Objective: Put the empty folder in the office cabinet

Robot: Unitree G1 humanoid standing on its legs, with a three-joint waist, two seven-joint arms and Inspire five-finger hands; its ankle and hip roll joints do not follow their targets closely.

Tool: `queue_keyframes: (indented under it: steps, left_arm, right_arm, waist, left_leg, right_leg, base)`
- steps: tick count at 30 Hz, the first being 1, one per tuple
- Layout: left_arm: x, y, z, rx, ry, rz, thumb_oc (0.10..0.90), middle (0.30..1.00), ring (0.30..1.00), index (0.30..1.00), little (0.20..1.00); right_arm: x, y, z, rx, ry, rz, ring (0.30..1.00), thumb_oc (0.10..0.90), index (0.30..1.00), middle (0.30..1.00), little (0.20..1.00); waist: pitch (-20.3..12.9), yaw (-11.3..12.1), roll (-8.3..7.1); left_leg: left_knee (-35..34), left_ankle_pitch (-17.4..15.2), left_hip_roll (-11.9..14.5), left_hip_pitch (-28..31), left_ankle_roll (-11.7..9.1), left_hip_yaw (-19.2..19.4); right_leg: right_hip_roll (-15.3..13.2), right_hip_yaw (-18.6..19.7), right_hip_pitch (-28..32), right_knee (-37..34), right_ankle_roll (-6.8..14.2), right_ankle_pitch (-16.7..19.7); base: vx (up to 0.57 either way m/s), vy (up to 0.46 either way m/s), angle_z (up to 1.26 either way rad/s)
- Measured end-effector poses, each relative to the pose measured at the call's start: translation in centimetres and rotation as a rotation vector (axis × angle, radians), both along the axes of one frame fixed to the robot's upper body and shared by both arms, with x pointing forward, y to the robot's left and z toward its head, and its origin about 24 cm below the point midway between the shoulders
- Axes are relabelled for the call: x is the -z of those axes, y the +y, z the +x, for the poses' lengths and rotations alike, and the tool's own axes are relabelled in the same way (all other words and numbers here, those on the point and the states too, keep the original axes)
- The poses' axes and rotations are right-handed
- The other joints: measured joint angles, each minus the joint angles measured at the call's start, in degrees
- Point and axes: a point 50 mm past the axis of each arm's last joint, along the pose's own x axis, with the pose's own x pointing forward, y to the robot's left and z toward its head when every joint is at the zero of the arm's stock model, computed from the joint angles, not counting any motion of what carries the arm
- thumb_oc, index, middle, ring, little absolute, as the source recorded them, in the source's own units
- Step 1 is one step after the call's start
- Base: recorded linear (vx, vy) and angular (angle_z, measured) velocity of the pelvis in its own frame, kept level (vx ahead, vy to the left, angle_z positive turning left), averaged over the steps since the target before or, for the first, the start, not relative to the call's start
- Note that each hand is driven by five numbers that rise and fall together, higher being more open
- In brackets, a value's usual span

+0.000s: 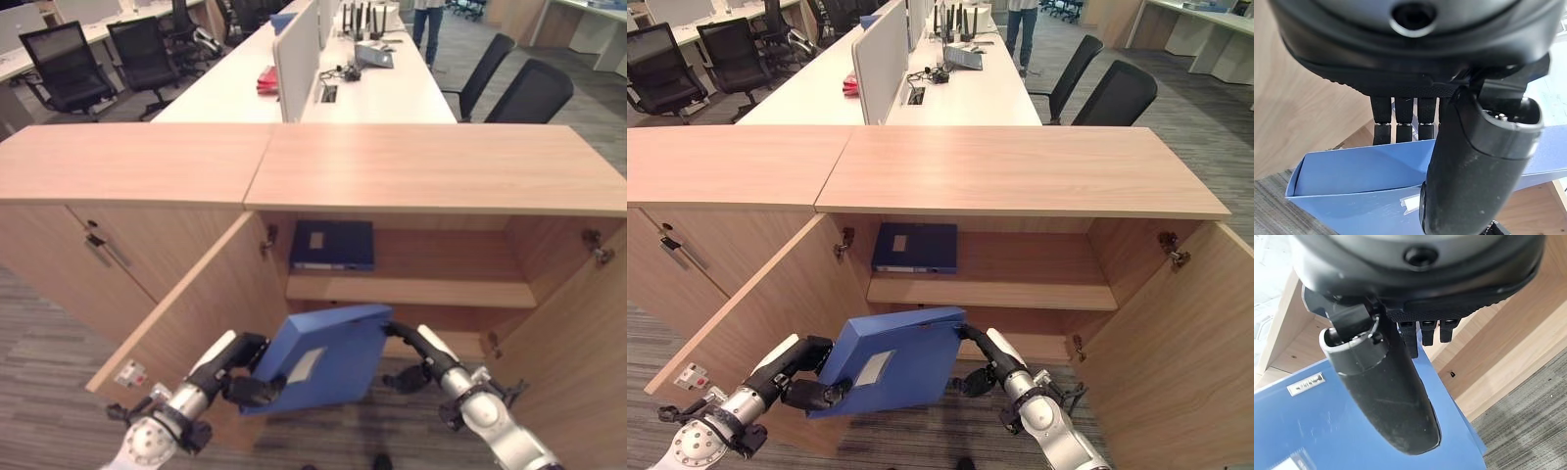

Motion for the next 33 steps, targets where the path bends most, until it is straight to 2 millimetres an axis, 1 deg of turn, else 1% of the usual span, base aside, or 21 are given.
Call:
queue_keyframes:
  steps: [3,5,7,9,10,15,17,19,27,33]
  left_arm:
    - [0.2,0.3,-0.6,0.008,0.035,0.005,0.4,0.3,0.3,0.3,0.3]
    - [0.5,0.5,-1.0,-0.014,0.057,-0.025,0.4,0.3,0.3,0.3,0.3]
    - [0.7,0.6,-1.2,-0.019,0.066,-0.026,0.4,0.3,0.3,0.3,0.3]
    - [1.1,0.9,-1.4,-0.033,0.085,-0.021,0.4,0.3,0.3,0.3,0.3]
    - [1.4,1.1,-1.6,-0.028,0.11,-0.006,0.4,0.3,0.3,0.3,0.3]
    - [1.9,0.7,-2.1,-0.009,0.149,-0.017,0.4,0.3,0.3,0.3,0.3]
    - [2.0,0.6,-2.1,-0.014,0.148,-0.023,0.4,0.3,0.3,0.3,0.3]
    - [2.0,0.6,-2.1,-0.014,0.148,-0.024,0.4,0.3,0.3,0.3,0.3]
    - [2.0,0.6,-2.1,-0.012,0.146,-0.018,0.4,0.3,0.3,0.3,0.3]
    - [1.8,0.6,-1.8,0.003,0.129,0.022,0.4,0.3,0.3,0.3,0.3]
  right_arm:
    - [-0.3,0.2,0.4,-0.005,-0.008,-0.004,0.9,0.8,0.9,0.9,0.9]
    - [-0.6,0.3,0.8,-0.013,-0.021,-0.004,0.9,0.8,0.9,0.9,0.9]
    - [-1.0,0.4,1.0,-0.019,-0.035,-0.006,0.9,0.8,0.9,0.9,0.9]
    - [-2.1,0.7,1.2,-0.041,-0.073,-0.001,0.9,0.8,0.9,0.9,0.9]
    - [-3.2,1.3,1.5,-0.063,-0.127,0.019,0.9,0.8,0.9,0.9,0.9]
    - [-6.6,2.8,2.2,-0.125,-0.266,0.085,0.9,0.8,0.9,0.9,0.9]
    - [-7.6,3.2,2.5,-0.142,-0.309,0.113,0.9,0.8,0.9,0.9,0.9]
    - [-8.0,3.3,2.7,-0.147,-0.323,0.122,0.9,0.8,0.9,0.9,0.9]
    - [-7.9,3.4,2.6,-0.17,-0.294,0.145,0.9,0.8,0.9,0.9,0.9]
    - [-7.6,4.0,2.4,-0.25,-0.243,0.152,0.9,0.8,0.9,0.9,0.9]
  waist:
    - [-0.1,0.1,0.14]
    - [-0.1,0.1,0.19]
    - [-0.2,0.2,0.24]
    - [-0.3,0.1,0.43]
    - [-0.3,0.0,0.48]
    - [-0.3,0.0,0.53]
    - [-0.3,0.1,0.53]
    - [-0.4,0.0,0.55]
    - [-0.4,0.0,0.6]
    - [-0.4,0.2,0.6]
  left_leg:
    - [0.0,-0.1,0.0,0.0,0.1,0.0]
    - [0.0,-0.1,0.0,0.0,0.1,0.0]
    - [0.0,0.0,0.0,0.0,0.0,0.0]
    - [0.0,0.0,0.0,-0.1,0.0,0.0]
    - [0.0,0.0,0.0,0.0,0.0,0.0]
    - [0.0,0.0,0.0,0.0,0.0,0.1]
    - [0.0,0.0,0.0,0.0,0.0,0.1]
    - [0.0,0.0,0.0,0.0,0.0,0.1]
    - [0.0,0.0,0.0,0.0,0.0,0.2]
    - [0.0,0.0,0.0,0.0,0.0,0.1]
  right_leg:
    - [0.0,0.0,0.0,0.0,0.0,0.0]
    - [0.0,0.0,0.0,0.0,0.0,0.0]
    - [0.0,0.0,0.0,0.0,0.0,0.0]
    - [0.0,0.0,-0.1,0.0,0.0,0.0]
    - [0.0,0.0,-0.1,0.0,0.0,0.0]
    - [0.0,0.1,0.0,0.0,0.0,0.0]
    - [0.0,0.1,0.0,0.0,0.0,0.0]
    - [0.0,0.1,0.0,0.0,0.0,0.0]
    - [0.0,0.1,-0.1,0.0,0.0,0.0]
    - [0.0,0.1,0.0,0.0,-0.1,0.1]
  base:
    - [0.0,0.0,0.0]
    - [0.0,0.0,0.0]
    - [0.0,0.0,0.0]
    - [0.0,0.0,0.0]
    - [0.0,0.0,0.0]
    - [0.0,0.0,0.0]
    - [0.0,0.0,0.0]
    - [0.0,0.0,0.0]
    - [0.0,0.0,0.0]
    - [0.0,0.0,0.0]
